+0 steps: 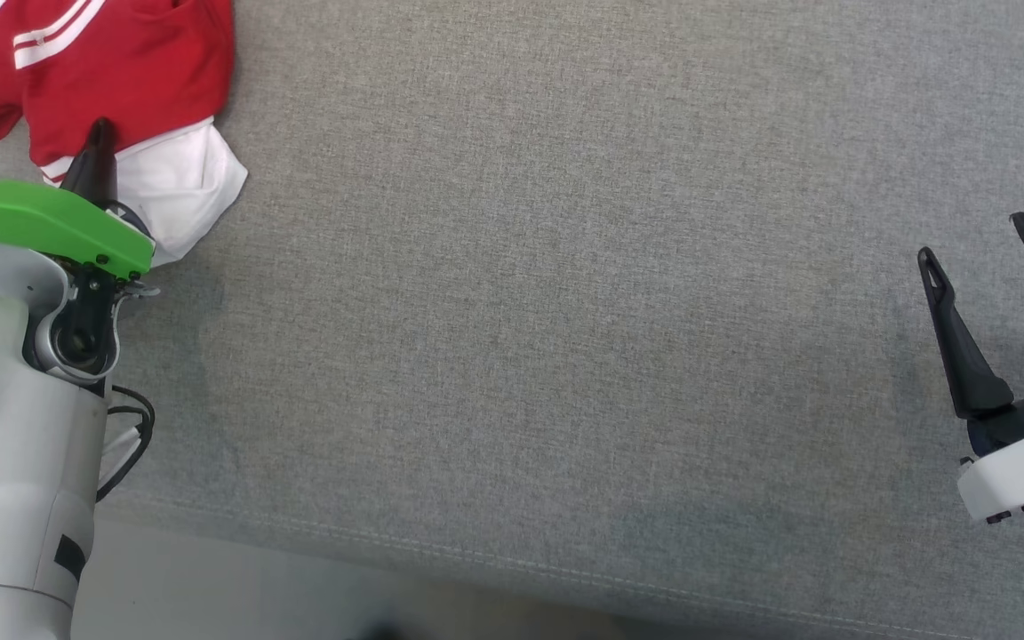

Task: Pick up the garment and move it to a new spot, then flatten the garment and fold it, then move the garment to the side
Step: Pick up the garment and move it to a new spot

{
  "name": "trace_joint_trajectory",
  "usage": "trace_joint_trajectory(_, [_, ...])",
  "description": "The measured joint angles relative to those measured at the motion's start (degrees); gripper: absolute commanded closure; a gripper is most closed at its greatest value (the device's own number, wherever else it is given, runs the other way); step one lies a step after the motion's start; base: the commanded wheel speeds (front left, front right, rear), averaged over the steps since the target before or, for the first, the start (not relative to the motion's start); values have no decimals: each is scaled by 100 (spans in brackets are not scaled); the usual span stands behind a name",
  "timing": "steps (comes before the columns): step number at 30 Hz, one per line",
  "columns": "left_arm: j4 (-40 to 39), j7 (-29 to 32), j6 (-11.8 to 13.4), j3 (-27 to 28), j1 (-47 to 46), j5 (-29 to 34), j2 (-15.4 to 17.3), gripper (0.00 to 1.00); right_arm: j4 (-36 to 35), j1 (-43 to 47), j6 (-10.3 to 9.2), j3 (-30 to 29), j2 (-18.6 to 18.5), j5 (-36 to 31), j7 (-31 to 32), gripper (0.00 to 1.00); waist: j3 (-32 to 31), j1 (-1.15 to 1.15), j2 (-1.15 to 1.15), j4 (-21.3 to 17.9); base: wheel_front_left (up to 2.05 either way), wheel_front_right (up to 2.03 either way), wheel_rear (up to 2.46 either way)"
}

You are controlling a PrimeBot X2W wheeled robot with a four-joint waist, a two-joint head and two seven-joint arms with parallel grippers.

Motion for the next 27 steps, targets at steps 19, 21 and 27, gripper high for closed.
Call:
trace_joint_trajectory(19, [183, -398, 0, -256, -97, -12, 165, 29, -91, 87, -1, -18, 4, 0, 101, 0, -29, 0, 0, 24, 0, 0, 0])
trace_joint_trajectory(21, [212, -571, 0, -245, -200, -10, 216, 0, -97, 123, -1, -25, 9, 0, 101, 0, -40, 0, 0, 31, 0, 0, 0])
trace_joint_trajectory(27, [569, -664, -1, -302, -287, 51, 338, 0, -114, 124, -1, -21, 8, 0, 111, 0, -66, 0, 0, 40, 0, 0, 0])
